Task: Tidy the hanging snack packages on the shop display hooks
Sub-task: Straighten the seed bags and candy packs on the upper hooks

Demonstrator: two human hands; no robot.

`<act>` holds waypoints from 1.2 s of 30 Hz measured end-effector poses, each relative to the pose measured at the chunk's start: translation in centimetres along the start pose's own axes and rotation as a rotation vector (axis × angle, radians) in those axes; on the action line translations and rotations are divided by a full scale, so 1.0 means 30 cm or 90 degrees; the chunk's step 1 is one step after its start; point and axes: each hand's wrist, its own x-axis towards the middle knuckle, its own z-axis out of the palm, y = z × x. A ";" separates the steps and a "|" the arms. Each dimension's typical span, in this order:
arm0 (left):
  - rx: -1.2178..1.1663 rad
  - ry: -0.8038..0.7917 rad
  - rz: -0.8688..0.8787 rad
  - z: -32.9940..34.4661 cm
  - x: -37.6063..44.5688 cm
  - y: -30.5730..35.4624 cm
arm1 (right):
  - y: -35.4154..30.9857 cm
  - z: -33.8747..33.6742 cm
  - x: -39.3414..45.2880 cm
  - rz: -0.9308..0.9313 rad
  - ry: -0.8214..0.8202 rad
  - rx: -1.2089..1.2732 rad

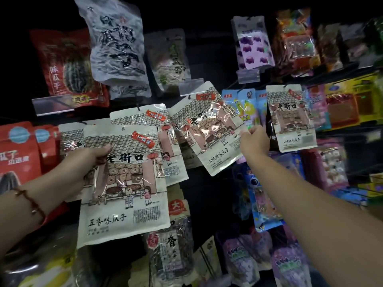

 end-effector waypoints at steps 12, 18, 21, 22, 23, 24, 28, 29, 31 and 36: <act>-0.026 0.003 0.006 0.028 -0.092 0.089 | 0.025 0.012 -0.005 0.026 -0.035 0.045; -0.038 0.018 0.004 0.015 -0.121 0.088 | 0.048 0.029 0.004 0.050 -0.063 0.059; -0.058 0.013 -0.001 0.003 -0.137 0.086 | 0.061 0.046 -0.013 0.063 -0.113 0.006; -0.065 0.010 -0.003 -0.004 -0.141 0.083 | 0.069 0.053 -0.023 0.059 -0.128 -0.029; -0.068 0.013 -0.006 -0.014 -0.143 0.080 | 0.078 0.066 -0.031 0.050 -0.141 -0.059; -0.071 0.015 -0.011 -0.026 -0.144 0.078 | 0.080 0.077 -0.043 0.042 -0.149 -0.071; -0.104 0.015 -0.026 -0.088 -0.141 0.068 | 0.031 0.125 -0.104 0.047 -0.186 -0.097; -0.122 0.010 -0.024 -0.107 -0.137 0.063 | 0.012 0.140 -0.120 0.028 -0.188 -0.138; -0.158 0.000 -0.023 -0.133 -0.133 0.055 | -0.036 0.159 -0.172 -0.062 -0.185 -0.253; -0.184 -0.015 -0.027 -0.207 -0.110 0.019 | -0.250 0.254 -0.400 -0.352 -0.251 -0.220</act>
